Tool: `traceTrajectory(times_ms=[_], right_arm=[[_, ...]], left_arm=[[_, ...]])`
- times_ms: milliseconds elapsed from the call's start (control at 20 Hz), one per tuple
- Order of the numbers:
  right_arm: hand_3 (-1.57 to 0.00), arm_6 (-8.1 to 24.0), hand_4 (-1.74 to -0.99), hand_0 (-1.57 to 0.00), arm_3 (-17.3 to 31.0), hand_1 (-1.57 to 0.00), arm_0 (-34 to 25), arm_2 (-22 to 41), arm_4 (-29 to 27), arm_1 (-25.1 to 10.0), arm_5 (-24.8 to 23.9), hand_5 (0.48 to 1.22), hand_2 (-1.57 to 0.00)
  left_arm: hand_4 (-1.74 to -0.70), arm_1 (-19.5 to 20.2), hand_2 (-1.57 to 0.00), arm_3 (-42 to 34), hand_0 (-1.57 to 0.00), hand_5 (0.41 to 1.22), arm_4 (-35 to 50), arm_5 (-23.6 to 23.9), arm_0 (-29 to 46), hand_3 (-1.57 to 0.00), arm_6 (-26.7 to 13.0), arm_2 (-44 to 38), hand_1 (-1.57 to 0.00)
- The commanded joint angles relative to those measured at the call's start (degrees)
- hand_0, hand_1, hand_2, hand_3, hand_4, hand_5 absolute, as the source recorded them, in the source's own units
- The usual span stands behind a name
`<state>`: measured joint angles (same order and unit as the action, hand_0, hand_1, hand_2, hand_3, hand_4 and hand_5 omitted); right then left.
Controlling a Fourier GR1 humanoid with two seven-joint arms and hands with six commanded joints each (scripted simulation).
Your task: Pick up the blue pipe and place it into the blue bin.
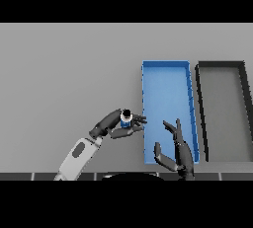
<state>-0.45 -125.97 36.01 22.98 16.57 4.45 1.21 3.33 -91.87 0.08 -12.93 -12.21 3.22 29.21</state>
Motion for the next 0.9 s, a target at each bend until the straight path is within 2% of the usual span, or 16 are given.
traceTrajectory(times_ms=[0, 200, 300, 450, 600, 850], right_arm=[[0.0, 3.05, -1.247, 0.0, -2.33, -0.01, -2.49, 0.44, -0.28, -0.4, 1.74, 0.568, -0.11], [0.0, 15.02, -1.281, 0.0, -3.45, 0.0, -15.83, 1.79, 3.32, -1.31, 6.02, 0.558, -0.08], [0.0, 19.59, -1.296, 0.0, -2.91, 0.0, -21.84, 1.82, 3.52, -1.04, 8.11, 0.556, -0.05], [0.0, 24.02, -1.3, 0.0, -1.81, 0.0, -28.42, 2.63, 2.44, -0.32, 11.5, 0.56, -0.04], [0.0, 27.88, -1.268, 0.0, 0.85, 0.0, -34.56, 3.51, 1.74, 1.87, 13.46, 0.555, -0.05], [0.0, 33.84, -1.209, -0.01, 5.2, -0.02, -45.33, 0.58, 0.3, 3.0, 16.43, 0.534, -0.07]], left_arm=[[-1.47, -0.52, -1.57, -0.04, -1.57, 1.221, -0.92, 0.26, 0.18, -1.57, -0.26, 0.47, -1.57], [-1.47, -0.99, -1.57, 0.17, -1.57, 1.221, -2.04, -0.58, -0.39, -1.57, -1.42, -0.13, -1.57], [-1.47, -0.9, -1.57, 0.1, -1.57, 1.221, -2.47, -0.93, -0.82, -1.57, -1.17, -0.87, -1.57], [-1.47, -1.21, -1.57, 0.56, -1.57, 1.221, -2.18, -2.06, -0.45, -1.57, -0.22, -1.62, -1.57], [-1.46, -1.27, -1.57, 0.82, -1.57, 1.221, -1.94, -3.34, -0.83, -1.57, 0.75, -2.46, -1.57], [-1.47, -2.66, -1.57, 1.09, -1.57, 1.221, -1.55, -4.77, -0.79, -1.57, -1.52, -3.15, -1.57]])
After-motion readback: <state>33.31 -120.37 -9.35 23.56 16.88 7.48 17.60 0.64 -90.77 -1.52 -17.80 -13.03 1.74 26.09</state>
